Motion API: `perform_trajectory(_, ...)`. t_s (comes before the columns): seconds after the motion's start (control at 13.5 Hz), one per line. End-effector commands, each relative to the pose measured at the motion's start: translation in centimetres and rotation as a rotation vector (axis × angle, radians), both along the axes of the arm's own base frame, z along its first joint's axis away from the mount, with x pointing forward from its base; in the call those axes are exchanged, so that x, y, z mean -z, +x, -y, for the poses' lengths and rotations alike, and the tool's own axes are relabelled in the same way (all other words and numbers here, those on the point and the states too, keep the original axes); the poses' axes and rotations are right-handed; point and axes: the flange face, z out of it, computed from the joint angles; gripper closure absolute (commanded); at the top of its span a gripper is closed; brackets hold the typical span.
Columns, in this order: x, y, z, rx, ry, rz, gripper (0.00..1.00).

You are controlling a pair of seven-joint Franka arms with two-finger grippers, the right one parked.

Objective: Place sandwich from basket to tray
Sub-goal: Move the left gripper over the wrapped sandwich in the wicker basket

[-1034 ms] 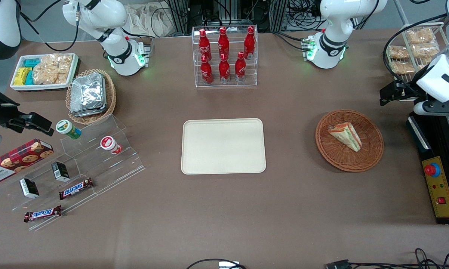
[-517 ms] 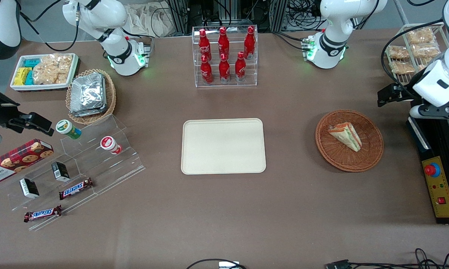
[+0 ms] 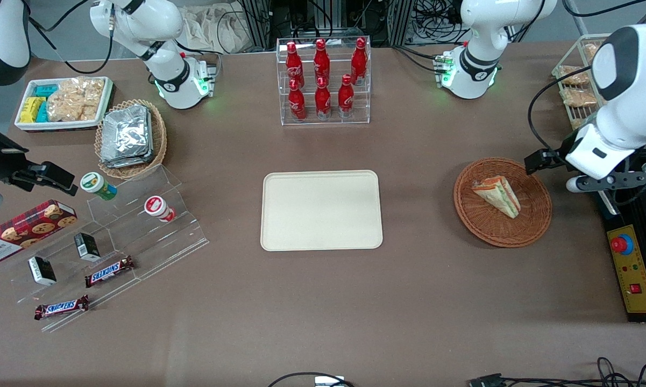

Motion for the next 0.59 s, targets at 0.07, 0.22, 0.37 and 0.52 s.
perform_trajectory(0.07, 3.5, -2.6, -1.1, -0.145, 0.022, 0.044, 0.0)
perform_trajectory(0.22, 5.2, -3.2, -1.9, -0.177, 0.023, 0.049, 0.0)
perform_trajectory(0.37, 7.6, -4.0, -2.8, -0.219, 0.024, 0.066, 0.0)
perform_trajectory(0.52, 10.0, -4.6, -2.8, -0.302, 0.024, 0.09, 0.0)
